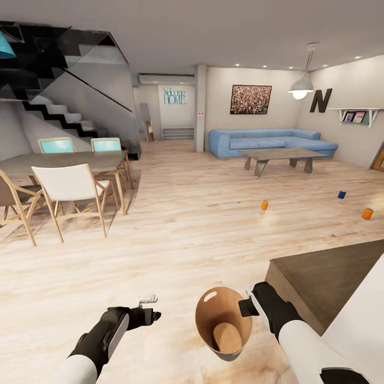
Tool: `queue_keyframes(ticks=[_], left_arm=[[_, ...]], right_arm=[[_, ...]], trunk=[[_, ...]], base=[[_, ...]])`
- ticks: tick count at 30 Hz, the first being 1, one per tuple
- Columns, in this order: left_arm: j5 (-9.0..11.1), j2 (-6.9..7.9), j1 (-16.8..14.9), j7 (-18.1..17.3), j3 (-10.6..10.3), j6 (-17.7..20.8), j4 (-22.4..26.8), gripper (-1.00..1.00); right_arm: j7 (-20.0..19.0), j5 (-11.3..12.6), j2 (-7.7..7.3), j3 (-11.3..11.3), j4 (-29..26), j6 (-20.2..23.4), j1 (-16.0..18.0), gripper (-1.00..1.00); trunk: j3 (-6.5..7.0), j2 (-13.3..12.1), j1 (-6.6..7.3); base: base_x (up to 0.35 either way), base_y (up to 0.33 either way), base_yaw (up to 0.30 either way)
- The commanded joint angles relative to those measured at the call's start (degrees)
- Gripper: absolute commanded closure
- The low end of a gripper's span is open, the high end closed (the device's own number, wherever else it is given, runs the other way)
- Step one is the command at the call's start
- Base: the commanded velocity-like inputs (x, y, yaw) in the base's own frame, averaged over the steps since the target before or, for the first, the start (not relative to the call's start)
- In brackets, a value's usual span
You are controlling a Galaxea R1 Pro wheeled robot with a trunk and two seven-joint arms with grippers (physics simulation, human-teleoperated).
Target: Put the three can of soda from the living room inside the tash can in the kitchen.
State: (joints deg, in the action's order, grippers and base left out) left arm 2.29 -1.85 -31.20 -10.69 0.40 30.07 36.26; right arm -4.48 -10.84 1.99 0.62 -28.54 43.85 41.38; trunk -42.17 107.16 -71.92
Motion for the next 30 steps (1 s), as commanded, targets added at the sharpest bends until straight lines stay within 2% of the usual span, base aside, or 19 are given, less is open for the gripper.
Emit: queue_keyframes(ticks=[1,9,30], left_arm=[[0.00,0.00,0.00,0.38,0.01,-0.01,-0.02,-1.00],[0.06,-0.01,0.00,2.00,-0.02,-0.01,-0.04,-1.00],[0.04,-0.08,0.03,2.20,-0.05,-0.01,0.02,-1.00]], right_arm=[[-0.27,0.74,-0.01,0.08,-0.02,0.01,0.01,1.00],[-0.40,0.91,-0.03,0.12,-0.03,-0.07,0.01,1.00],[-0.53,1.18,0.06,0.34,-0.03,-0.16,0.01,1.00]], trunk=[[0.19,-0.41,0.23],[1.62,-3.62,1.99],[5.39,-12.05,6.60]], base=[[0.000,0.000,0.000],[0.000,0.000,0.000],[0.000,0.000,0.000]])
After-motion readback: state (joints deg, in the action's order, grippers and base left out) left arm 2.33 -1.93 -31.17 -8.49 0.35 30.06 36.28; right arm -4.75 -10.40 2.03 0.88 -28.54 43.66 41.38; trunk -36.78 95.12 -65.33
